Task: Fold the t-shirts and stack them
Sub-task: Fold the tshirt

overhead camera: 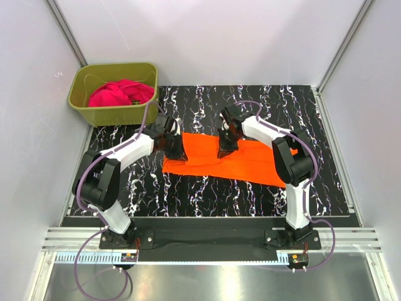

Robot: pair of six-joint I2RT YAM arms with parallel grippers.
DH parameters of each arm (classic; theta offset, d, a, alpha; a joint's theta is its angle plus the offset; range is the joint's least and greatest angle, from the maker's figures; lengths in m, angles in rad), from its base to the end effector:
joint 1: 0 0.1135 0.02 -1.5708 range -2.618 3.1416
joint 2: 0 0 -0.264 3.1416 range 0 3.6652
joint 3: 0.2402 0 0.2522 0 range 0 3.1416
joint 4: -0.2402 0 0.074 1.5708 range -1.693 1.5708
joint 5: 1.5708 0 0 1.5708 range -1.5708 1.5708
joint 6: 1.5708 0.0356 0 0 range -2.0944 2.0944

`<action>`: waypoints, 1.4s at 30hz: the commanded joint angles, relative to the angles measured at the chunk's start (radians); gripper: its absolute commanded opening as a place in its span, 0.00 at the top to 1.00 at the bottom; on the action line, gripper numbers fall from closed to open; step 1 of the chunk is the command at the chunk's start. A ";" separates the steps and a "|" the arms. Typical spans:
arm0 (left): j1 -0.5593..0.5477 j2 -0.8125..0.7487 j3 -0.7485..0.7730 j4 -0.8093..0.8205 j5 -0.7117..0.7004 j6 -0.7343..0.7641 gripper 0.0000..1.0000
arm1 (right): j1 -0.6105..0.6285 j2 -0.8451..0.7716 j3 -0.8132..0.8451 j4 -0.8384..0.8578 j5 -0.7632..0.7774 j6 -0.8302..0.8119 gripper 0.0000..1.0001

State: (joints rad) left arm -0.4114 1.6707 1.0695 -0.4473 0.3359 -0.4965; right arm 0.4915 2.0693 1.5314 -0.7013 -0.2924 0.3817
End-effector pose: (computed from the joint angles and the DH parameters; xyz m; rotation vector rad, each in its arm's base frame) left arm 0.3032 -0.1451 0.1938 0.0075 2.7272 -0.7344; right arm 0.3677 0.2085 0.1692 -0.2309 2.8978 0.5934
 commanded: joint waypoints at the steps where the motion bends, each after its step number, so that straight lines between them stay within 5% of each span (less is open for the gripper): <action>1: -0.003 -0.017 0.085 -0.010 -0.037 0.041 1.00 | -0.001 -0.055 0.018 0.000 0.038 0.013 1.00; 15: -0.001 0.124 0.251 -0.146 -0.153 0.104 1.00 | -0.039 0.008 0.128 -0.030 0.035 -0.010 0.96; 20: -0.003 0.118 0.228 -0.152 -0.166 0.101 0.95 | -0.039 0.026 0.139 -0.035 -0.010 -0.014 0.77; 29: -0.003 0.132 0.299 -0.159 -0.189 0.136 0.98 | -0.039 0.032 0.167 -0.047 0.012 -0.012 0.86; 34: -0.001 0.142 0.303 -0.156 -0.181 0.144 0.98 | -0.039 0.023 0.139 -0.040 -0.028 -0.035 0.46; 42: -0.001 0.141 0.308 -0.157 -0.178 0.157 0.98 | -0.041 0.098 0.194 -0.027 -0.122 0.006 0.47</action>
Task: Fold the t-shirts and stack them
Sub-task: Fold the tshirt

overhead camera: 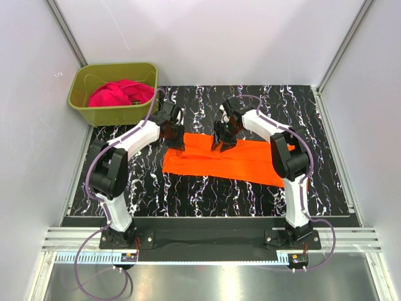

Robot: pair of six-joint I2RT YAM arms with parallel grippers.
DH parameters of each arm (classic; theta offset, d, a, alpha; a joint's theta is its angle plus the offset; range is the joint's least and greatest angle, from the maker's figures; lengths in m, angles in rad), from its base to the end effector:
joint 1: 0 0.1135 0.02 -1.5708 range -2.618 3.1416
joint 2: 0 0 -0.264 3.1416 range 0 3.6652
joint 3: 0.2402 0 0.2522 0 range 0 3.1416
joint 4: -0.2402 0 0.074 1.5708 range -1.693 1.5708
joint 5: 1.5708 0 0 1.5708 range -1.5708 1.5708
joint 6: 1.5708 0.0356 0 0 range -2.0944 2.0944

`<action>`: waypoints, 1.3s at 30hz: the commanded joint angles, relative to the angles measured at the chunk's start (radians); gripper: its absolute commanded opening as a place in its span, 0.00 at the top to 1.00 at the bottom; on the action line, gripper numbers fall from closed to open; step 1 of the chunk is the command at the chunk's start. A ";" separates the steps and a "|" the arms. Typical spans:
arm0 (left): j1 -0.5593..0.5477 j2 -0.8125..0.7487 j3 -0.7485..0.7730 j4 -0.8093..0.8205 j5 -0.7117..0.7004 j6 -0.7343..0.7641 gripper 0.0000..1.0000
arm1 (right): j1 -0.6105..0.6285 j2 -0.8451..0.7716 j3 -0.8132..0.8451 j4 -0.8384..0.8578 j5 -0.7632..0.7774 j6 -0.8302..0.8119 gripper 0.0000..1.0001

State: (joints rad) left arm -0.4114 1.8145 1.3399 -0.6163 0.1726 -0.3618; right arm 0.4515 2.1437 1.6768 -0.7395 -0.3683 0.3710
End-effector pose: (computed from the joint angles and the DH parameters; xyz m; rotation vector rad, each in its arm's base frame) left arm 0.3453 -0.1573 0.2144 0.1252 2.7209 -0.4694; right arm 0.3967 0.2066 0.1785 -0.2141 2.8663 0.7020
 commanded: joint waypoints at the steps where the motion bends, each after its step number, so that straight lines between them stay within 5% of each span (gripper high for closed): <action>1: -0.001 -0.003 0.038 0.012 -0.013 0.024 0.98 | 0.000 0.034 0.054 0.011 -0.049 0.019 0.48; 7: -0.003 -0.014 0.042 0.010 -0.007 0.029 0.98 | 0.000 0.061 0.054 0.026 -0.069 0.034 0.55; 13: -0.001 -0.017 0.054 0.012 -0.005 0.027 0.98 | 0.000 0.001 0.038 0.034 0.012 0.054 0.93; 19: -0.001 0.002 0.088 0.010 -0.013 0.027 0.98 | 0.000 -0.042 -0.002 0.040 0.046 0.074 1.00; 39: 0.006 0.154 0.225 0.010 -0.033 0.050 0.98 | 0.000 -0.174 -0.207 0.206 0.252 0.207 1.00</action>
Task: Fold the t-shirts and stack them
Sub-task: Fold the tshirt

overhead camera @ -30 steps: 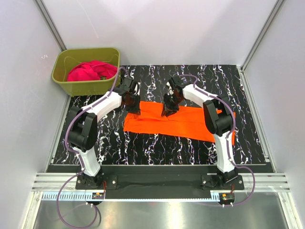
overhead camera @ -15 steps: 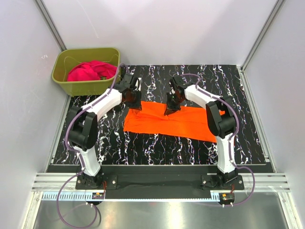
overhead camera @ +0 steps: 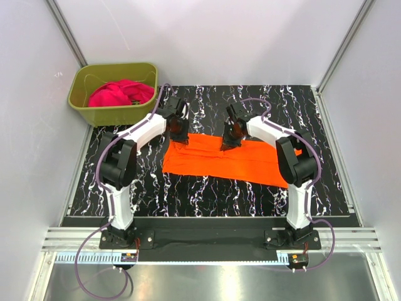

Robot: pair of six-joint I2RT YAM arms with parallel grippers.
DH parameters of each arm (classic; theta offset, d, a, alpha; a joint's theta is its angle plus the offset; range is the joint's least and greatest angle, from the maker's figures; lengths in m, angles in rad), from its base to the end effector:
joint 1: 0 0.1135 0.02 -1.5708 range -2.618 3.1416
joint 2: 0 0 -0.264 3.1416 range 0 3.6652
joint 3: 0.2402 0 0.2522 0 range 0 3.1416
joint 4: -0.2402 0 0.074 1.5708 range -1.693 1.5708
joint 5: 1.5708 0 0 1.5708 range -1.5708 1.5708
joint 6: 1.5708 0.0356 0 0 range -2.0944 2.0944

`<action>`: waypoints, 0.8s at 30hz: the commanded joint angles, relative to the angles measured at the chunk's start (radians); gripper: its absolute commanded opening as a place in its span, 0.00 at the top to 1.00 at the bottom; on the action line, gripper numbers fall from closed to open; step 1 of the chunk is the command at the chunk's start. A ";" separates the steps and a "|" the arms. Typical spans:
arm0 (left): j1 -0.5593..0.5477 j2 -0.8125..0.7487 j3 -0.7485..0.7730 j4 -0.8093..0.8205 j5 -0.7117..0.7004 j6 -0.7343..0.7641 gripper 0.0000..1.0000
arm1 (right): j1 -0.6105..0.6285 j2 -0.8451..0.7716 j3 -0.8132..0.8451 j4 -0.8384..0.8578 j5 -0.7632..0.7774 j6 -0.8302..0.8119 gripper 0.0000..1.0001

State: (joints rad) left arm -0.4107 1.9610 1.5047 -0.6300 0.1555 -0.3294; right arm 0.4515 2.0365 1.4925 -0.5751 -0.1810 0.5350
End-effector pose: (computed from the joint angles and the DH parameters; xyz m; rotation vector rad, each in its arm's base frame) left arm 0.3807 -0.1718 0.2070 0.1624 2.7074 -0.4393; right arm 0.3812 0.1920 0.1759 0.0582 2.7812 0.5249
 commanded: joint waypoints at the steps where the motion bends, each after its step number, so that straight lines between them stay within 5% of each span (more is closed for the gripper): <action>1: 0.006 0.012 0.074 0.024 -0.016 0.020 0.98 | 0.000 -0.073 -0.041 0.049 0.072 0.049 1.00; 7: 0.009 0.056 0.121 0.024 0.003 0.016 0.91 | 0.000 -0.070 -0.057 0.066 0.098 0.072 1.00; 12: 0.016 0.046 0.112 0.015 -0.046 0.020 0.46 | 0.000 -0.087 -0.087 0.084 0.132 0.123 1.00; 15: 0.045 -0.007 0.043 0.016 -0.042 0.013 0.31 | 0.000 -0.094 -0.101 0.096 0.138 0.146 1.00; 24: 0.089 -0.014 -0.041 0.134 0.148 0.058 0.27 | 0.000 -0.085 -0.098 0.110 0.106 0.141 1.00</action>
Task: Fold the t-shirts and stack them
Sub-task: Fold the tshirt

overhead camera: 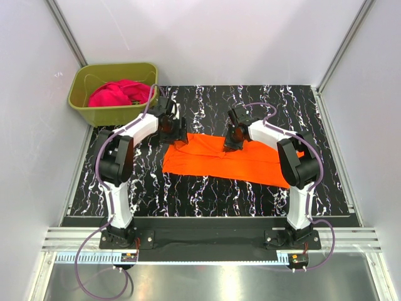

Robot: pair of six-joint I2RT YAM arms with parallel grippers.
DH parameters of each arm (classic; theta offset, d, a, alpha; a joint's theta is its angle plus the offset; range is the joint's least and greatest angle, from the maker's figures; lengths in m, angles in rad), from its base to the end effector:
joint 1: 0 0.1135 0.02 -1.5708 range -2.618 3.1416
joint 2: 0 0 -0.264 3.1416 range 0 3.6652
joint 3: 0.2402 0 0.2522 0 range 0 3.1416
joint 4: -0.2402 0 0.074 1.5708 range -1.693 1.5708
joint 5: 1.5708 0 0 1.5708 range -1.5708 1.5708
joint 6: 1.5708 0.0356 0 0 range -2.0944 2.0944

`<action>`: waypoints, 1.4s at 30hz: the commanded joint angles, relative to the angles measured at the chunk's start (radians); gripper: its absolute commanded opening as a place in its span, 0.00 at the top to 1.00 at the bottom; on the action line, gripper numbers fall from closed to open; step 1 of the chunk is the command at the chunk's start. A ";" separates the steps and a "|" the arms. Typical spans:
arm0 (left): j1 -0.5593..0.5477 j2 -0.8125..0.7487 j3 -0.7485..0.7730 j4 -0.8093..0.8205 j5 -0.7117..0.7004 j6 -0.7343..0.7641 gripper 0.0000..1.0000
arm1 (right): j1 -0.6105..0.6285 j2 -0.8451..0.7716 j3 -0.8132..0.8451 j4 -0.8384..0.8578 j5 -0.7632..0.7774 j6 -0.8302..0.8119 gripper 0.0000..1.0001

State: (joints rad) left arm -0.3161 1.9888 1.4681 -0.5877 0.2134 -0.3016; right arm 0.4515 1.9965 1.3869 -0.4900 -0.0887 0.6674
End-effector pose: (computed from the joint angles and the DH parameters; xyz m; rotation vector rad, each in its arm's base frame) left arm 0.3950 -0.1371 0.1876 0.0885 2.7261 -0.4734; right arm 0.3710 0.1834 0.1653 0.2675 2.7400 0.4543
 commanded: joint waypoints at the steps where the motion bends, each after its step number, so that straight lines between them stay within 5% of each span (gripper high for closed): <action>1: -0.005 -0.042 -0.009 0.097 0.098 0.029 0.27 | 0.000 -0.045 0.009 0.024 0.012 0.009 1.00; 9: -0.005 -0.070 -0.043 0.159 0.104 -0.017 0.49 | 0.000 -0.044 0.014 0.024 -0.006 0.001 1.00; 16: -0.008 -0.100 -0.060 0.172 0.070 -0.074 0.46 | 0.000 -0.041 0.021 0.022 -0.014 -0.002 1.00; 31: -0.005 0.062 0.024 0.109 0.233 -0.087 0.40 | 0.000 -0.021 0.043 0.024 -0.016 -0.012 1.00; 42: 0.006 -0.071 -0.075 0.123 0.210 -0.087 0.65 | 0.000 -0.021 0.038 0.024 -0.016 -0.025 1.00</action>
State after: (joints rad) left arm -0.3183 2.0140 1.4109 -0.4843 0.4149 -0.3901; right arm 0.4515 1.9965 1.3876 -0.4896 -0.0986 0.6575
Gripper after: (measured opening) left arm 0.370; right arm 0.014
